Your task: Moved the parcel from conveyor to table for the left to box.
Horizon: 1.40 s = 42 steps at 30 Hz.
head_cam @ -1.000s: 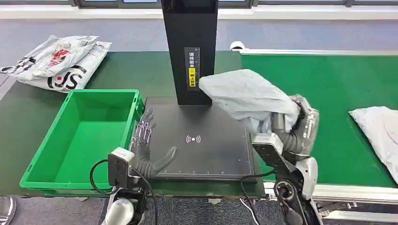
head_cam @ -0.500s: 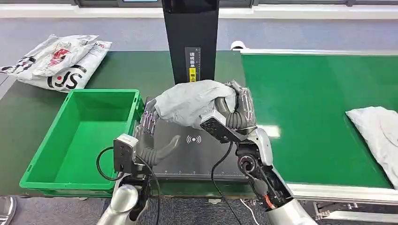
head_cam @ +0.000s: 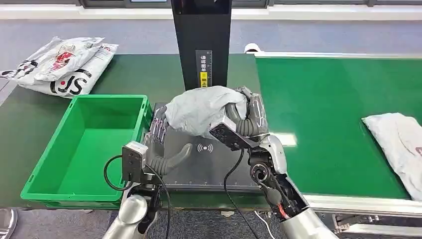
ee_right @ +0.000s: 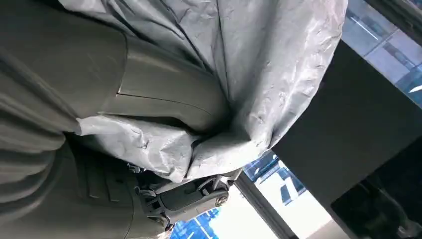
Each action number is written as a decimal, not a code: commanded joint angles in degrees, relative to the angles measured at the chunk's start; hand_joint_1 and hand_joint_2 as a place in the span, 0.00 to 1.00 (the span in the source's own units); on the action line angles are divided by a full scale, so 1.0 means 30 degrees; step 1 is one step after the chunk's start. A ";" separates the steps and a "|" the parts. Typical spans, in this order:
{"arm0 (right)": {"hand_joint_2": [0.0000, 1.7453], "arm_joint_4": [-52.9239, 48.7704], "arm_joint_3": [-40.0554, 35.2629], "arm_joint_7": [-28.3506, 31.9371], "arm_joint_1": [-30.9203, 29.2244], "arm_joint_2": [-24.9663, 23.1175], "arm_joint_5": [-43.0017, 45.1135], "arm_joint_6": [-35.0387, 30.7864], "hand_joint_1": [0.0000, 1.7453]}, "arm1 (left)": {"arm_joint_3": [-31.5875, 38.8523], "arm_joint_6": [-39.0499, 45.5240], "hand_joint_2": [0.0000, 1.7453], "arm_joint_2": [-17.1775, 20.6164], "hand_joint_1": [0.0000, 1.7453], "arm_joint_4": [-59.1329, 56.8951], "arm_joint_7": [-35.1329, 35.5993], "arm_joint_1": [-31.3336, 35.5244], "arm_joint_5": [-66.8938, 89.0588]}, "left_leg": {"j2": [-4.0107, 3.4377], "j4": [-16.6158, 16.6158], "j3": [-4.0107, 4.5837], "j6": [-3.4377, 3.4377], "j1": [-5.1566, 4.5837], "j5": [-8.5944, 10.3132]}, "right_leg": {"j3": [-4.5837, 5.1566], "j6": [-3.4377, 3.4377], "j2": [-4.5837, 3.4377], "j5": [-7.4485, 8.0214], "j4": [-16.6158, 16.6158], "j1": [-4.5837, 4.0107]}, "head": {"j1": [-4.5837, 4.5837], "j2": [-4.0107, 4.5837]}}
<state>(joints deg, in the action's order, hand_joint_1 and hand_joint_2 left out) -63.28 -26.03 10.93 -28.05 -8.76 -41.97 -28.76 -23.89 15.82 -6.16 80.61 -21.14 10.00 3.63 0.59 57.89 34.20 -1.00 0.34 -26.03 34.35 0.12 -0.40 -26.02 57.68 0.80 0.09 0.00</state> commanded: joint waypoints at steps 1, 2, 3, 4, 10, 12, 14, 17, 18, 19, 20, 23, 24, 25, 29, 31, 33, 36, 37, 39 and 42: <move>1.00 0.3522 -0.1648 -0.0397 -0.2086 -0.0333 0.1208 0.1377 1.00 | -0.1438 0.0308 1.00 0.0483 0.00 -0.1252 -0.0032 0.1069 -0.0362 | -0.0032 -0.0008 -0.0037 0.0007 0.0001 -0.0007 | -0.0034 -0.0003 -0.0011 0.0002 -0.0013 -0.0005 | -0.0007 0.0000; 1.00 0.4580 -0.1787 -0.0627 -0.2515 -0.0514 0.1244 0.1407 1.00 | -0.1494 0.0319 1.00 0.0520 0.00 -0.1232 -0.0034 0.1062 -0.0414 | -0.0037 -0.0010 -0.0032 0.0006 -0.0005 -0.0004 | -0.0024 -0.0002 -0.0020 0.0005 -0.0010 0.0002 | -0.0007 0.0007; 1.00 0.5202 -0.1932 -0.0946 -0.2732 -0.0554 0.1196 0.1704 1.00 | -0.1528 0.0306 1.00 0.0547 0.00 -0.1220 -0.0033 0.1062 -0.0432 | -0.0054 -0.0023 -0.0064 0.0007 -0.0003 -0.0003 | -0.0054 -0.0006 -0.0027 0.0009 -0.0026 -0.0001 | -0.0007 0.0000; 1.00 0.5611 -0.2005 -0.1142 -0.2819 -0.0575 0.1119 0.1614 1.00 | -0.1532 0.0298 1.00 0.0561 0.00 -0.1211 -0.0019 0.1052 -0.0466 | -0.0060 -0.0016 -0.0058 0.0006 -0.0004 -0.0005 | -0.0042 -0.0006 -0.0034 0.0008 -0.0015 0.0000 | -0.0007 0.0000; 1.00 0.5813 -0.1793 -0.1598 -0.2520 -0.0270 0.1099 0.1484 0.00 | -0.1352 0.0381 1.00 0.0671 0.00 -0.0937 0.0047 0.0733 -0.0532 | -0.0017 -0.0024 -0.0055 0.0008 -0.0001 0.0000 | -0.0051 -0.0003 0.0007 0.0000 -0.0028 -0.0006 | -0.0007 0.0007; 1.00 0.5794 -0.1781 -0.1596 -0.2539 -0.0229 0.1098 0.1497 0.00 | -0.1344 0.0381 1.00 0.0693 0.00 -0.0941 0.0047 0.0710 -0.0532 | -0.0021 -0.0028 -0.0064 0.0011 0.0000 -0.0005 | -0.0064 -0.0003 0.0005 -0.0002 -0.0037 -0.0006 | -0.0007 0.0000; 1.00 0.5794 -0.1781 -0.1596 -0.2539 -0.0229 0.1098 0.1497 0.00 | -0.1344 0.0381 1.00 0.0693 0.00 -0.0941 0.0047 0.0710 -0.0532 | -0.0018 -0.0021 -0.0045 0.0008 0.0000 -0.0005 | -0.0045 -0.0003 0.0003 -0.0003 -0.0027 -0.0004 | 0.0000 0.0007; 1.00 0.4209 -0.1282 -0.1962 -0.1780 0.0394 0.1241 0.1533 0.00 | -0.1049 0.0585 1.00 0.0773 0.00 -0.0467 0.0100 0.0248 -0.0498 | -0.0010 -0.0036 -0.0079 0.0010 0.0010 -0.0007 | -0.0090 -0.0007 0.0021 -0.0004 -0.0051 -0.0016 | 0.0000 0.0000; 1.00 0.3545 -0.1087 -0.2060 -0.1454 0.0621 0.1184 0.1570 0.00 | -0.0945 0.0605 1.00 0.0787 0.00 -0.0305 0.0113 0.0100 -0.0466 | 0.0002 -0.0034 -0.0061 0.0008 0.0001 -0.0002 | -0.0071 -0.0005 0.0028 -0.0006 -0.0041 -0.0006 | -0.0007 0.0000; 1.00 0.3013 -0.0911 -0.2105 -0.1165 0.0805 0.1106 0.1667 0.00 | -0.0857 0.0614 1.00 0.0797 0.00 -0.0184 0.0124 -0.0029 -0.0421 | 0.0012 -0.0022 -0.0040 0.0008 0.0005 -0.0002 | -0.0050 -0.0003 0.0034 -0.0007 -0.0032 -0.0008 | -0.0007 0.0000; 1.00 0.2551 -0.0697 -0.2153 -0.0889 0.0953 0.1038 0.1731 0.00 | -0.0800 0.0616 1.00 0.0809 0.00 -0.0086 0.0132 -0.0128 -0.0375 | 0.0019 -0.0024 -0.0026 0.0007 -0.0006 0.0005 | -0.0030 -0.0001 0.0036 -0.0006 -0.0025 0.0004 | 0.0000 0.0001; 1.00 0.1428 -0.0174 -0.2230 -0.0188 0.1263 0.0776 0.1731 0.00 | -0.0677 0.0626 1.00 0.0834 0.00 0.0133 0.0179 -0.0353 -0.0241 | 0.0029 -0.0013 -0.0011 0.0006 -0.0004 0.0005 | -0.0015 -0.0001 0.0044 -0.0007 -0.0017 0.0002 | 0.0000 0.0000; 1.00 0.1006 0.0025 -0.2218 0.0092 0.1356 0.0691 0.1780 0.00 | -0.0618 0.0630 1.00 0.0831 0.00 0.0213 0.0192 -0.0458 -0.0191 | 0.0045 -0.0028 -0.0053 0.0011 0.0011 -0.0001 | -0.0075 -0.0003 0.0072 -0.0012 -0.0051 -0.0016 | 0.0000 0.0000; 1.00 0.0780 0.0143 -0.2197 0.0247 0.1377 0.0647 0.1823 0.00 | -0.0589 0.0640 1.00 0.0836 0.00 0.0244 0.0200 -0.0493 -0.0147 | 0.0030 -0.0019 -0.0030 0.0009 -0.0001 -0.0001 | -0.0037 -0.0001 0.0051 -0.0012 -0.0027 -0.0002 | 0.0000 0.0007; 1.00 -0.1210 0.0812 -0.2023 0.1403 0.1922 0.0398 0.1773 0.00 | -0.0200 0.0923 1.00 0.0865 0.00 0.0904 0.0249 -0.1213 0.0320 | 0.0014 -0.0023 -0.0047 0.0010 0.0008 -0.0005 | -0.0055 -0.0006 0.0042 -0.0008 -0.0039 -0.0012 | -0.0007 0.0000; 1.00 -0.2402 0.1183 -0.2060 0.2049 0.2151 0.0369 0.1803 0.00 | -0.0088 0.0903 1.00 0.0852 0.00 0.1216 0.0320 -0.1419 0.0519 | 0.0044 -0.0036 -0.0059 0.0013 0.0009 -0.0004 | -0.0079 -0.0003 0.0077 -0.0016 -0.0053 -0.0013 | 0.0000 0.0007; 1.00 -0.4255 0.1503 -0.2046 0.2945 0.2505 0.0316 0.1584 0.00 | 0.0105 0.0931 1.00 0.0795 0.00 0.1527 0.0441 -0.1592 0.0751 | 0.0039 -0.0012 -0.0007 0.0009 0.0003 0.0001 | -0.0019 0.0001 0.0057 -0.0009 -0.0025 -0.0006 | -0.0007 0.0000; 1.00 -0.6866 0.2074 -0.1857 0.4221 0.3072 0.0505 0.1242 0.00 | 0.0400 0.0941 1.00 0.0755 0.00 0.1749 0.0516 -0.1743 0.1032 | 0.0057 -0.0020 -0.0042 0.0016 0.0007 -0.0012 | -0.0070 0.0001 0.0088 -0.0026 -0.0044 -0.0012 | 0.0000 0.0000; 1.00 -0.7444 0.2160 -0.1760 0.4495 0.3214 0.0698 0.1342 0.00 | 0.0447 0.0957 1.00 0.0783 0.00 0.1795 0.0518 -0.1762 0.1038 | 0.0065 -0.0019 -0.0027 0.0015 -0.0002 -0.0009 | -0.0048 0.0001 0.0092 -0.0028 -0.0028 -0.0001 | -0.0007 0.0000; 1.00 -0.7693 0.2189 -0.1800 0.4610 0.3286 0.0749 0.1434 0.00 | 0.0471 0.0963 1.00 0.0795 0.00 0.1805 0.0519 -0.1768 0.1043 | 0.0056 -0.0015 -0.0035 0.0022 0.0007 -0.0022 | -0.0059 0.0000 0.0085 -0.0029 -0.0038 -0.0010 | -0.0007 0.0000; 1.00 -0.7693 0.2189 -0.1800 0.4610 0.3286 0.0749 0.1434 0.00 | 0.0471 0.0963 1.00 0.0795 0.00 0.1805 0.0519 -0.1768 0.1043 | 0.0009 -0.0029 -0.0057 0.0020 0.0001 -0.0031 | -0.0068 0.0000 0.0045 -0.0016 -0.0048 -0.0006 | 0.0000 0.0000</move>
<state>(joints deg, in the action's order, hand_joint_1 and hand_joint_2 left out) -78.63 -22.34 5.64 -16.87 -2.27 -40.13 -24.87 -24.00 18.71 -4.61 86.33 -20.00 4.66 6.64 0.58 57.89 34.21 -0.98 0.33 -26.12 34.39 0.13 -0.39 -26.05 57.66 0.82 0.09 0.00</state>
